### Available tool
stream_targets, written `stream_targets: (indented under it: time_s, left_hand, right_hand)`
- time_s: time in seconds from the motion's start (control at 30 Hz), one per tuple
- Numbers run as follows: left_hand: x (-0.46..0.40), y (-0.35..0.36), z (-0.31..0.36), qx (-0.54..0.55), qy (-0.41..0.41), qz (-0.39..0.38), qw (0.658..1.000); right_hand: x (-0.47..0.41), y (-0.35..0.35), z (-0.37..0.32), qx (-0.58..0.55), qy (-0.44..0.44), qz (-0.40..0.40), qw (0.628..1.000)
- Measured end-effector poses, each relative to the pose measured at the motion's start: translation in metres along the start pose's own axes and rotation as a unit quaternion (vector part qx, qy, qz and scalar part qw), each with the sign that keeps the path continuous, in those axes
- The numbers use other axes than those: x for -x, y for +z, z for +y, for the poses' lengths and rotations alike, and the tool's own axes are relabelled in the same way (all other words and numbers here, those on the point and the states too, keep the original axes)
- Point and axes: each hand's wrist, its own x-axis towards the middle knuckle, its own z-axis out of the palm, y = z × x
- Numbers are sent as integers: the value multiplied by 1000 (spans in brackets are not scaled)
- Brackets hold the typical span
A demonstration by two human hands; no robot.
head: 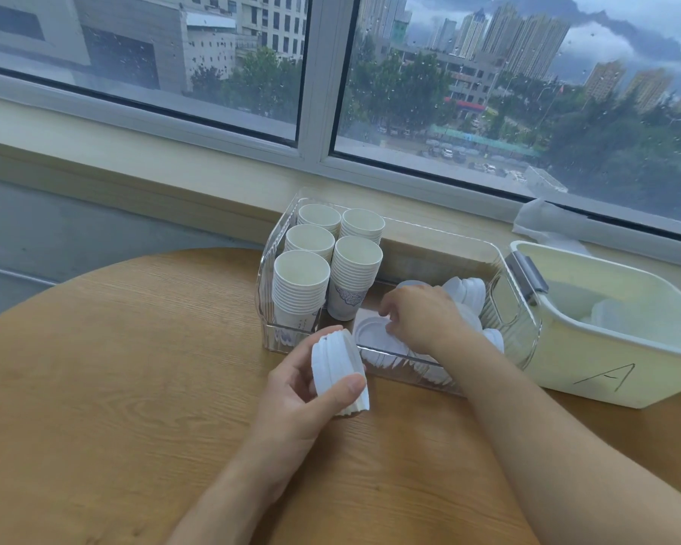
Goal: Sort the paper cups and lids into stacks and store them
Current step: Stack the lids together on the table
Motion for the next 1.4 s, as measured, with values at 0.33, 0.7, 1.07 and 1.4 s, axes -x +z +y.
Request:
stream_targets:
  time_s: [0.33,0.7,1.07,1.4]
  left_hand:
    - [1,2,-1,-7,5,-4,1000]
    - [7,7,-3,-28,-16,-68,997]
    - [9,13,-6,-48,4,-97,994]
    - [7,5,-6,-56,6,-61,997]
  right_hand:
    - [49,-30,13,-247,57,218,942]
    - [150,3,-39,-557,36,227,798]
    - [162,37,-64,-552,75,269,786]
    - [168,47,-53,-529,-41,175,830]
